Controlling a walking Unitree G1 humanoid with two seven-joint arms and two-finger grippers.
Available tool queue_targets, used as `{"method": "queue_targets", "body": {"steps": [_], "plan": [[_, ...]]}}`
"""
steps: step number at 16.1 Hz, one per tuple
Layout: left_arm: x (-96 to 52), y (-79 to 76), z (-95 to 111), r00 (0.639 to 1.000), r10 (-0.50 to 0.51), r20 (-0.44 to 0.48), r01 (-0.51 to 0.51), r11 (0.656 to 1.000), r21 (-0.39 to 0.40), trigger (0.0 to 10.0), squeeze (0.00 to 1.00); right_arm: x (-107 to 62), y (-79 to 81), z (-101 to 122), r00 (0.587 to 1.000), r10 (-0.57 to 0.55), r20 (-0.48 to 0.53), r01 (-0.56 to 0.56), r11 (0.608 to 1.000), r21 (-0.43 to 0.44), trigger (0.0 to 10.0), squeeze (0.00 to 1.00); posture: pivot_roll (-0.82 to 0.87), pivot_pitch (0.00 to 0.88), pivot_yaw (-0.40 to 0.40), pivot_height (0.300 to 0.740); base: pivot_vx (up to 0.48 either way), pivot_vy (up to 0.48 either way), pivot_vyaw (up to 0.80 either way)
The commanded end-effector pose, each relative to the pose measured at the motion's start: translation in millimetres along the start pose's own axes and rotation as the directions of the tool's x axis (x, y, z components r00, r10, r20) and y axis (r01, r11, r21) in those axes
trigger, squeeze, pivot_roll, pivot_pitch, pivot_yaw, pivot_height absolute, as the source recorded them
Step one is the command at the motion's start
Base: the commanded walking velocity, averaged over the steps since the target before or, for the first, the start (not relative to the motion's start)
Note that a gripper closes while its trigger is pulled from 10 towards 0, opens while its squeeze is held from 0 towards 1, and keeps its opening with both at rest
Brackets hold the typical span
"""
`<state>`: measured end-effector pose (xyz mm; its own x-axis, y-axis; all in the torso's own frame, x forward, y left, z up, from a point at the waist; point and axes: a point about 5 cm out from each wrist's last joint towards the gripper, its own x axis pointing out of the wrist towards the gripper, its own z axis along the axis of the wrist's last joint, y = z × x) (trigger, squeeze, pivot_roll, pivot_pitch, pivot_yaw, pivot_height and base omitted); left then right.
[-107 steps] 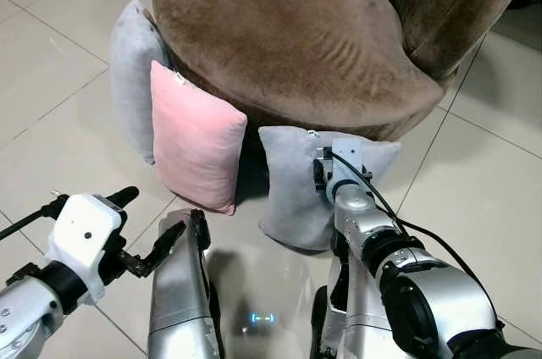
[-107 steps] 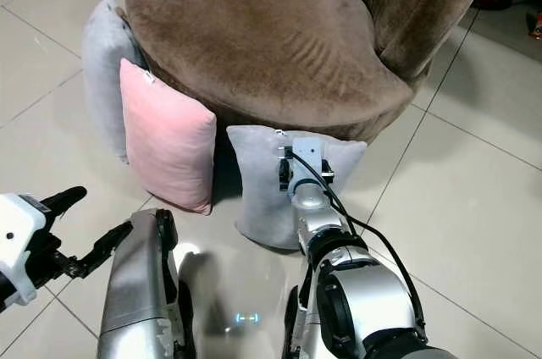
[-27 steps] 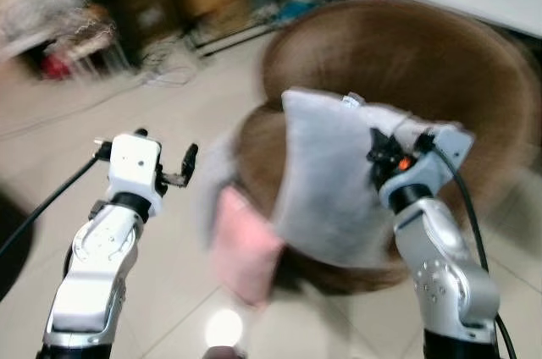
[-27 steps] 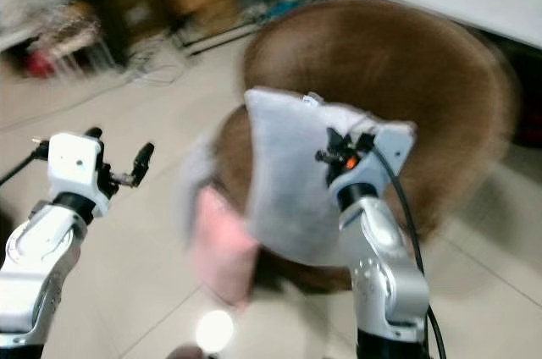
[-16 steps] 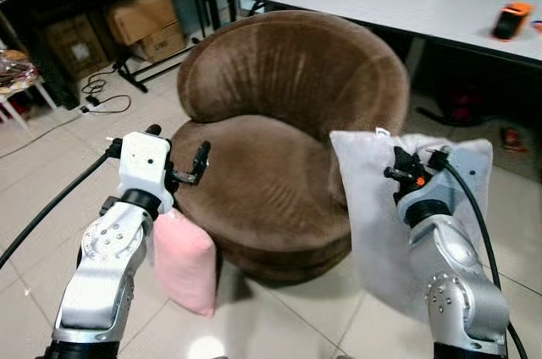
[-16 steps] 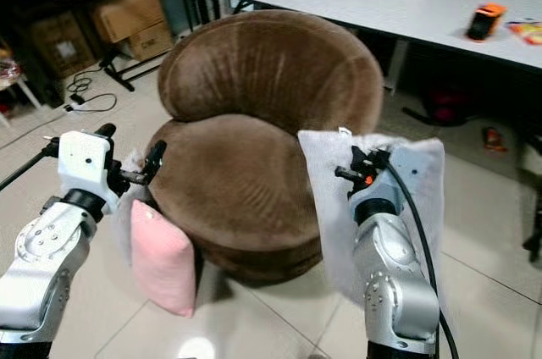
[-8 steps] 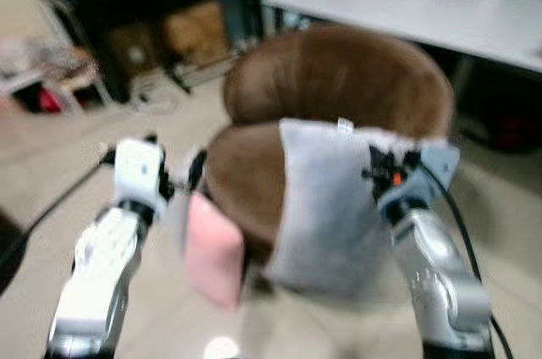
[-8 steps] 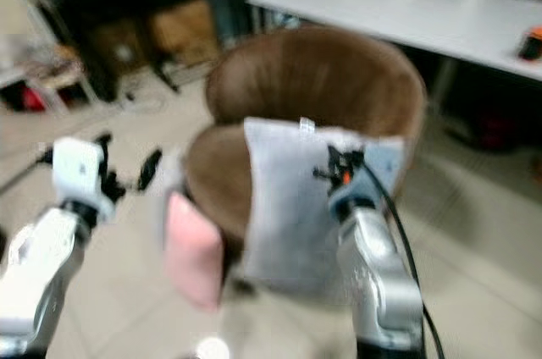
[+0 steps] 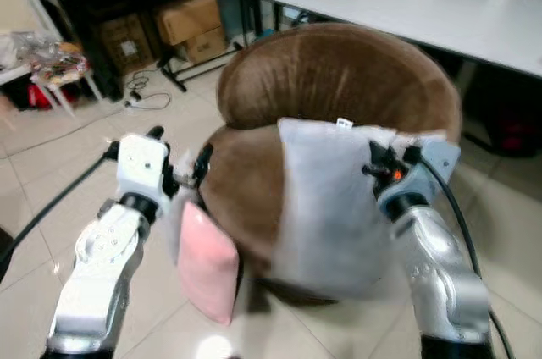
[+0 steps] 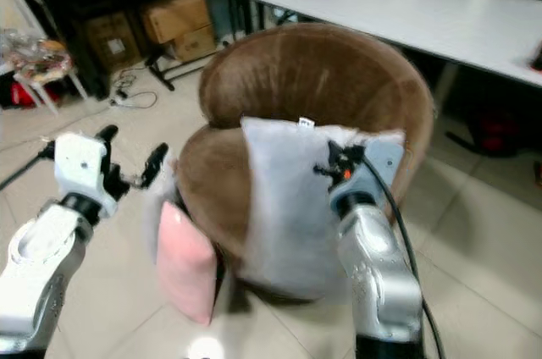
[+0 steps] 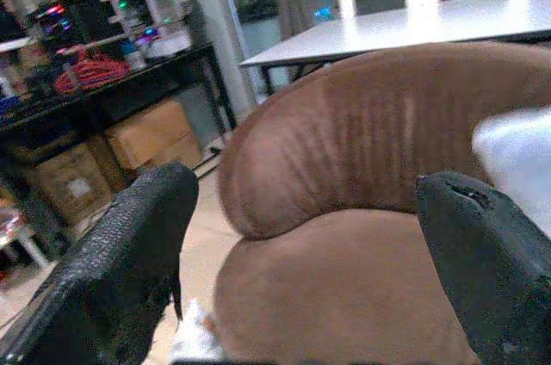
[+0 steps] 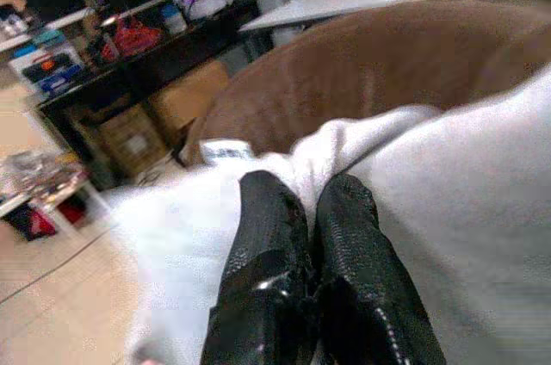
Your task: Move the pillow to the sofa from floor
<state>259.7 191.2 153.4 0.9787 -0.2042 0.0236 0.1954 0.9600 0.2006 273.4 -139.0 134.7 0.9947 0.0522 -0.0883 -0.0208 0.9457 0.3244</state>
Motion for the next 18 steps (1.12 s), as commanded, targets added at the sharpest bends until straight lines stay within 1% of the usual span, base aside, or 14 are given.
{"method": "queue_targets", "body": {"steps": [1, 9, 13, 14, 18], "plan": [[0.3, 1.6, 2, 1.0, -0.001, 0.001, 0.001, 1.0, 0.001, 10.0, 0.0, -0.1, 5.8, 12, 0.998, 0.017, 0.068, -0.018, 1.0, 0.013, 10.0, 0.0, -0.01, 0.0, 0.069, 0.74, 0.334, 0.0, 0.0], [1.7, -0.2, 2, 1.0, -0.011, 0.003, 0.011, 1.0, -0.002, 10.0, 0.0, 1.2, 6.0, 15, 0.997, 0.029, 0.075, -0.031, 0.999, 0.016, 10.0, 0.0, 0.0, 0.0, 0.06, 0.74, 0.333, 0.0, 0.0], [-2.6, -1.1, 1, 1.0, -0.015, -0.003, 0.015, 1.0, -0.002, 10.0, 0.0, -1.0, 13.0, 18, 0.994, 0.081, 0.08, -0.083, 0.996, 0.032, 10.0, 0.0, -0.01, 0.0, 0.057, 0.74, 0.331, 0.0, 0.0], [-4.3, -2.0, 0, 1.0, -0.023, -0.009, 0.023, 1.0, -0.001, 10.0, 0.0, -3.2, 17.4, 18, 0.99, 0.118, 0.077, -0.122, 0.992, 0.04, 10.0, 0.0, -0.01, 0.0, 0.058, 0.74, 0.334, 0.0, 0.0], [-6.2, -3.7, 0, 0.999, -0.032, -0.012, 0.032, 0.999, 0.002, 10.0, 0.0, -5.2, 25.2, 18, 0.981, 0.186, 0.062, -0.189, 0.981, 0.037, 10.0, 0.0, -0.01, 0.0, 0.052, 0.74, 0.333, 0.0, 0.0]]}}
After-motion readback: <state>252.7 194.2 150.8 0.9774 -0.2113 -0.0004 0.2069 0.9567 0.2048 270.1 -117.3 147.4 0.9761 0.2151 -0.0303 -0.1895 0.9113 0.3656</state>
